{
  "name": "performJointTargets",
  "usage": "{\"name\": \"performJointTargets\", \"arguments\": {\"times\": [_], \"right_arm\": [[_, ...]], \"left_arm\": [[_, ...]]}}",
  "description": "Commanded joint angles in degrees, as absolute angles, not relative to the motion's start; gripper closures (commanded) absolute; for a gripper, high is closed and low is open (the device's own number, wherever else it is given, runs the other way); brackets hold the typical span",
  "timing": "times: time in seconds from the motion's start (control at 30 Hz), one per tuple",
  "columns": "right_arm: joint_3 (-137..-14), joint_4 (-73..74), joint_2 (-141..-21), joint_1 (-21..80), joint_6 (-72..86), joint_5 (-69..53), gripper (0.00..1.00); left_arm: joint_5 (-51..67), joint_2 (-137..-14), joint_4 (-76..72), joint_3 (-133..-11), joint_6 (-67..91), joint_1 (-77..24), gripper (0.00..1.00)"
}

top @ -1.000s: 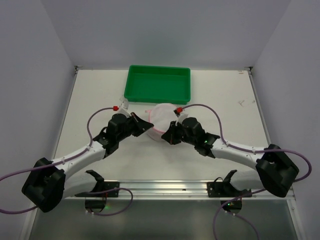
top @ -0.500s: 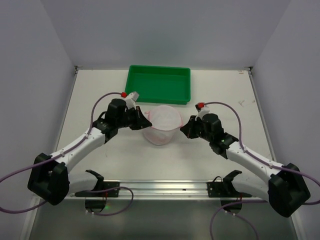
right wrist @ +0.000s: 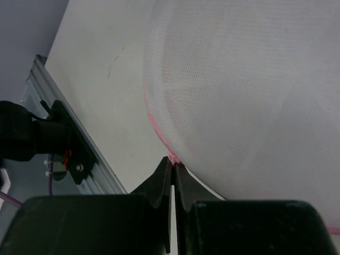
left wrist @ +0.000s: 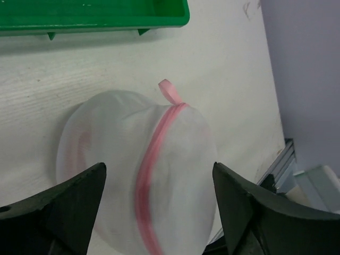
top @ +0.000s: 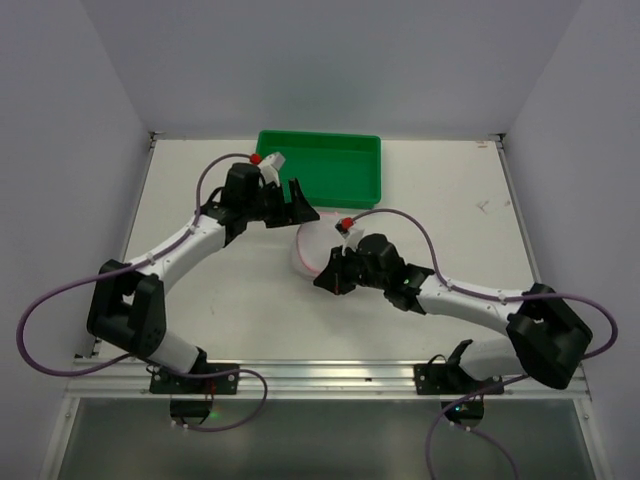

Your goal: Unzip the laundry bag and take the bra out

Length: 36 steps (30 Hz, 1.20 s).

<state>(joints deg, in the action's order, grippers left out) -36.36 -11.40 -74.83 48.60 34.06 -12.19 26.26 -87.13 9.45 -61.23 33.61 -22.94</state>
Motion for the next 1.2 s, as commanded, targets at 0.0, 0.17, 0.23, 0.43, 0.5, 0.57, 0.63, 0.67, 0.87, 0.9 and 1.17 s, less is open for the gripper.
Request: {"name": "performJointTargets", "arguments": {"times": [0.0, 0.17, 0.23, 0.43, 0.5, 0.57, 0.63, 0.67, 0.87, 0.9, 1.17], "right_arm": [[-40.42, -19.68, -78.56, 48.87, 38.93, -13.10, 1.00], [-42.01, -22.75, -81.47, 48.87, 40.16, -12.48, 1.00], [-42.36, -23.29, -82.35, 48.87, 40.69, -11.78, 1.00], [-44.12, -23.55, -84.28, 48.96, 41.13, -11.95, 1.00], [-44.38, -23.55, -84.72, 49.04, 41.22, -11.95, 1.00], [-44.82, -23.55, -85.16, 49.13, 41.31, -12.04, 1.00], [-45.26, -23.38, -85.43, 49.48, 41.22, -12.04, 1.00], [-45.52, -23.20, -85.69, 49.74, 41.05, -11.87, 1.00], [-45.79, -22.68, -86.31, 50.71, 40.52, -11.51, 1.00], [-45.62, -22.59, -86.22, 50.80, 40.34, -11.08, 1.00], [-42.72, -13.65, -80.34, 46.86, 34.38, -11.51, 1.00]], "left_arm": [[28.05, -82.29, 4.49, -57.69, 40.06, -22.68, 0.13], [21.37, -73.05, 4.48, -47.13, 44.55, -22.68, 0.00], [20.05, -67.87, 3.35, -41.00, 48.15, -22.85, 0.00], [16.36, -57.58, -1.58, -30.94, 56.33, -24.08, 0.05], [15.30, -56.43, -2.02, -29.97, 57.39, -24.43, 0.08], [15.03, -57.03, -3.50, -29.62, 58.44, -24.70, 0.11], [15.47, -58.09, -5.53, -29.44, 59.41, -25.13, 0.13], [15.56, -59.31, -8.06, -29.36, 60.37, -25.75, 0.16], [14.24, -64.15, -15.20, -29.53, 62.66, -28.47, 0.45], [14.41, -65.38, -15.81, -29.44, 63.01, -28.65, 0.50], [14.67, -62.68, -8.02, -29.45, 57.14, -25.42, 1.00]]}}
